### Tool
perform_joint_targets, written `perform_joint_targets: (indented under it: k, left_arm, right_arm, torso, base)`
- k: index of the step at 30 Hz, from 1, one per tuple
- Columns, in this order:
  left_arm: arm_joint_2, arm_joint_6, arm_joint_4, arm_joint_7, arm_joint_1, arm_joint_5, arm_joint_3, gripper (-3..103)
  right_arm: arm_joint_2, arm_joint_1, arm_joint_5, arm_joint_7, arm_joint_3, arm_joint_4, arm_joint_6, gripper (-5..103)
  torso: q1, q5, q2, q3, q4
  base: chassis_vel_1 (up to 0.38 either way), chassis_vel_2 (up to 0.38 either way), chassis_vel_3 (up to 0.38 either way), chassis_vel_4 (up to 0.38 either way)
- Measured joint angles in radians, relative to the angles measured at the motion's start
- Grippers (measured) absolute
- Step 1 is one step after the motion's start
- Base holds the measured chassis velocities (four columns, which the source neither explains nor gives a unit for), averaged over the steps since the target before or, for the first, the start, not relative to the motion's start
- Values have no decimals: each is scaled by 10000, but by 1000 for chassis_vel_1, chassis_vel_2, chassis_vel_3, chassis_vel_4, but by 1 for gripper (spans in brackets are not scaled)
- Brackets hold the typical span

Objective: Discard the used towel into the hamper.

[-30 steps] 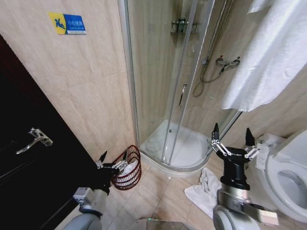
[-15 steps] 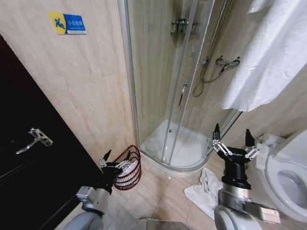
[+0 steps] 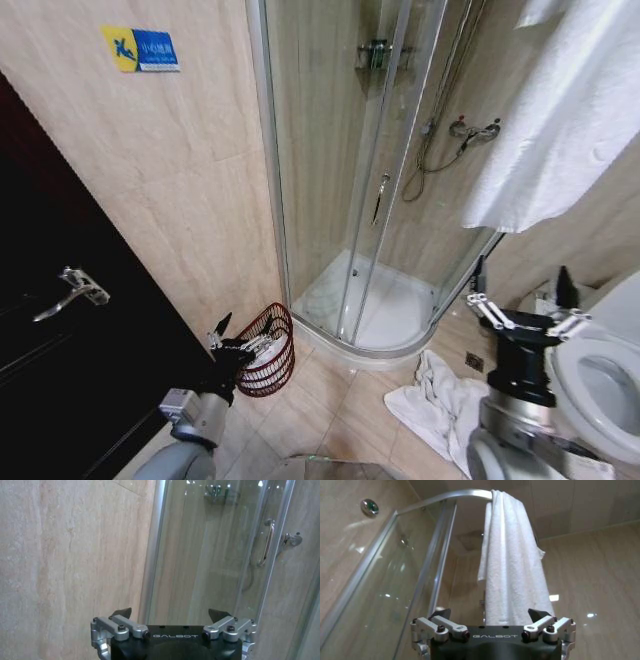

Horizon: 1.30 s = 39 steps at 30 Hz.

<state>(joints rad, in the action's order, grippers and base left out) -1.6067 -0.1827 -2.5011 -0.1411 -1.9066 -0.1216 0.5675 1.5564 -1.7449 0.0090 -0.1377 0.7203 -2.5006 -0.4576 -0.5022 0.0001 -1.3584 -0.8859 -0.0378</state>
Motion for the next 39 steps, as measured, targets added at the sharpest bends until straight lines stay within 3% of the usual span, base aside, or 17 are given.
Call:
perform_joint_targets:
  k: [13,39]
  left_arm:
    - [5,1,8,5,1,-3,0,100]
    - [5,2,10,18,1,-4,0,100]
  right_arm:
    - [23,59,750,761,1169,6,-263,100]
    - [6,81,1271,1576,1184,7,-75,100]
  torso:
    - [0,-2,0,0,0]
    - [1,0,0,1,-2]
  base:
    - [0,0,0,0]
    - [-67,-68,67,71]
